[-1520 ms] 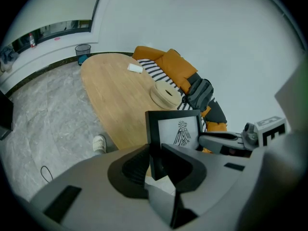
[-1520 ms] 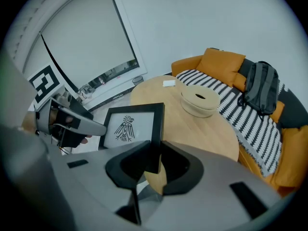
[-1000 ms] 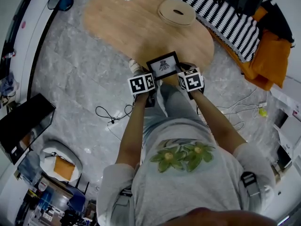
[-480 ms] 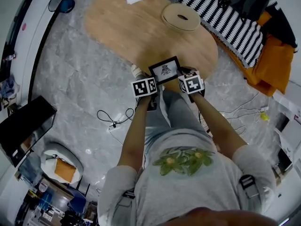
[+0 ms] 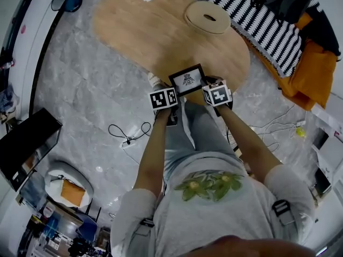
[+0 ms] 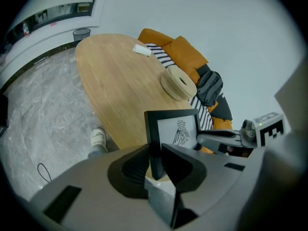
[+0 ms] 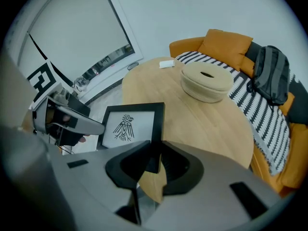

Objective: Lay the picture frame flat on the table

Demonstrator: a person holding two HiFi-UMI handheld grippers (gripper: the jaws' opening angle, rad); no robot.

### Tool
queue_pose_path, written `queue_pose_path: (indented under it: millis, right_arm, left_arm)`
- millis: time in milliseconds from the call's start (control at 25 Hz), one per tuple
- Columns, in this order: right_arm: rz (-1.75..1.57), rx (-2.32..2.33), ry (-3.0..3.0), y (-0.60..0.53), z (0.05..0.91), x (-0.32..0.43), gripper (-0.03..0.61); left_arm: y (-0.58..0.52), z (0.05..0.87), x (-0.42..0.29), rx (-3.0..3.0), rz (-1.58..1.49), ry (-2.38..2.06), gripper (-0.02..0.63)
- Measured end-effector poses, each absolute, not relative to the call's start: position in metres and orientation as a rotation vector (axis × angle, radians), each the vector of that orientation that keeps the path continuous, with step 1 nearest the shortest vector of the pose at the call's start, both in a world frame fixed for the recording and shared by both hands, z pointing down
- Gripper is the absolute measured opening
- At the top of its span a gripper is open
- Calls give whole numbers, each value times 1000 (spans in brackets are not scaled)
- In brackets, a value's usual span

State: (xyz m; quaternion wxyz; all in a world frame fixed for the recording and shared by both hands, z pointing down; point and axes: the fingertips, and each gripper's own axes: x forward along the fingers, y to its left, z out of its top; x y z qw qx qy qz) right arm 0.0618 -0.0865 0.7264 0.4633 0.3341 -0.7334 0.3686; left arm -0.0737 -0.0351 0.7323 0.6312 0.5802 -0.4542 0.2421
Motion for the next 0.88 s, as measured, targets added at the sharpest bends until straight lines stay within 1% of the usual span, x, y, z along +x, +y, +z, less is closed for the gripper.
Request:
queue_pose_path:
  millis: [880]
  right_arm:
    - [924,821,-1776,-86,782,60,77]
  left_arm:
    - [-32,789,-76,1285,586,-1036,86]
